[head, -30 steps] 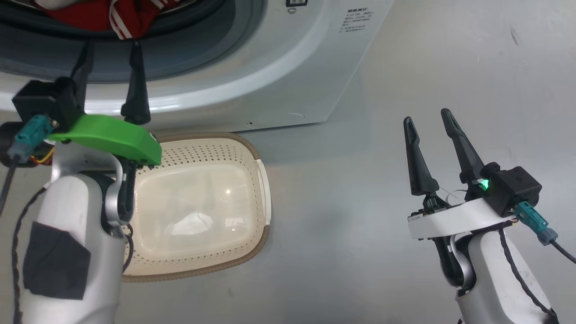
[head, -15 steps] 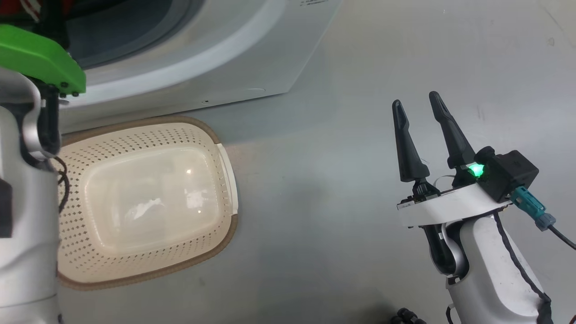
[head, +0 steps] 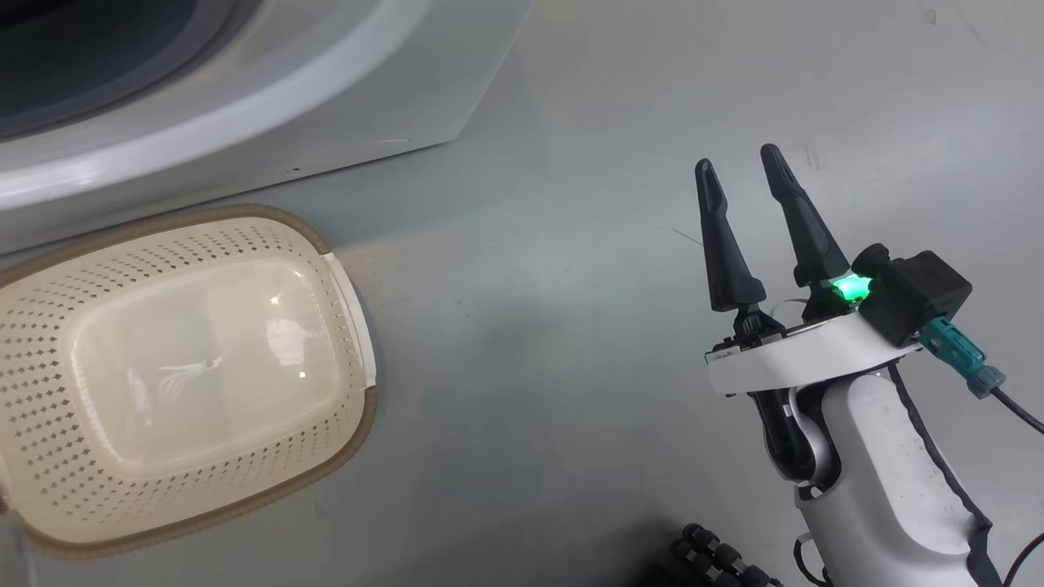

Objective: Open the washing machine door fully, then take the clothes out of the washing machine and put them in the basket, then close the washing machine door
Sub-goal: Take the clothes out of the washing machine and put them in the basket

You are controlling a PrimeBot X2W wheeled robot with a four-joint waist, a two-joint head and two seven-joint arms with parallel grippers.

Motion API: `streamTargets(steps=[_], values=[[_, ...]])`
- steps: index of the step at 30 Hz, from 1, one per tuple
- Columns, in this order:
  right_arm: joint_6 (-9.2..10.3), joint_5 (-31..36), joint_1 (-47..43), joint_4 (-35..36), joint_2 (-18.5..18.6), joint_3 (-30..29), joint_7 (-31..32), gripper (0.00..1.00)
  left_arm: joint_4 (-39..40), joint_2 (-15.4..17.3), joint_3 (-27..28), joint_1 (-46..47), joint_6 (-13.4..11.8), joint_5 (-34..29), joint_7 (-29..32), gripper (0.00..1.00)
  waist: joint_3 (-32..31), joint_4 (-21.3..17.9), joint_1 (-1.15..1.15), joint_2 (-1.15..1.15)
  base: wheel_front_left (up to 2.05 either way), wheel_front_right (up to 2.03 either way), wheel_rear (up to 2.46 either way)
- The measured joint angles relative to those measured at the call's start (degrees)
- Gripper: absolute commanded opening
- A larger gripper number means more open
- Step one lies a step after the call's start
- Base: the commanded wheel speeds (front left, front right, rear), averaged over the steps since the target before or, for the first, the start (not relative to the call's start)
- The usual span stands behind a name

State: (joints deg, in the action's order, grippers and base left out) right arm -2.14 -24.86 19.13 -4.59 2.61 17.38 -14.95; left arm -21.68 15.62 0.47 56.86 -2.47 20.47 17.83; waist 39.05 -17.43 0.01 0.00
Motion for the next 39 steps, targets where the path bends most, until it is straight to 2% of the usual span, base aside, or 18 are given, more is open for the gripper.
streamTargets(steps=[14,26,32,33,34,35,36,39], values=[[0.78,-1.7,1.6,0.2,0.0,0.9,0.0,1.0,-5.8,4.3,0.6,7.4,0.8,1.5,12.1,1.0,2.6,-3.2,0.0,0.0,0.0,0.0,0.0],[0.79,-2.4,1.9,0.2,0.0,1.2,0.0,1.0,-10.4,4.5,0.3,9.9,0.8,3.1,20.1,1.0,3.2,-3.6,-0.01,0.0,0.0,0.0,0.0],[0.85,-2.8,2.8,0.2,0.0,1.2,0.0,1.0,-12.2,4.9,-1.6,10.2,2.0,3.1,24.6,1.0,3.4,-3.7,0.0,0.0,0.0,0.0,0.0],[0.85,-2.8,2.8,0.2,0.0,1.2,0.0,1.0,-12.4,4.9,-1.8,10.3,2.2,3.1,25.0,0.9,3.4,-3.7,0.0,0.0,0.0,0.0,0.0],[0.85,-2.8,2.8,0.1,0.0,1.2,0.0,1.0,-12.5,4.9,-2.0,10.4,2.3,3.1,25.2,0.51,3.4,-3.7,-0.01,0.0,0.0,0.0,0.0],[0.85,-2.8,2.8,0.1,0.0,1.2,0.0,1.0,-12.6,4.9,-2.2,10.7,2.3,3.1,25.6,0.29,3.5,-3.7,-0.01,0.0,0.0,0.0,0.0],[0.85,-2.8,2.8,0.1,0.0,1.2,0.0,1.0,-12.6,4.9,-2.2,10.7,2.3,3.1,25.6,0.0,3.5,-3.7,-0.01,0.0,0.0,0.0,0.0],[0.85,-2.9,2.8,0.1,0.0,1.2,0.0,1.0,-12.8,5.1,-2.4,11.3,2.6,3.1,26.6,0.0,3.5,-3.8,0.0,0.0,0.0,0.0,0.0]])
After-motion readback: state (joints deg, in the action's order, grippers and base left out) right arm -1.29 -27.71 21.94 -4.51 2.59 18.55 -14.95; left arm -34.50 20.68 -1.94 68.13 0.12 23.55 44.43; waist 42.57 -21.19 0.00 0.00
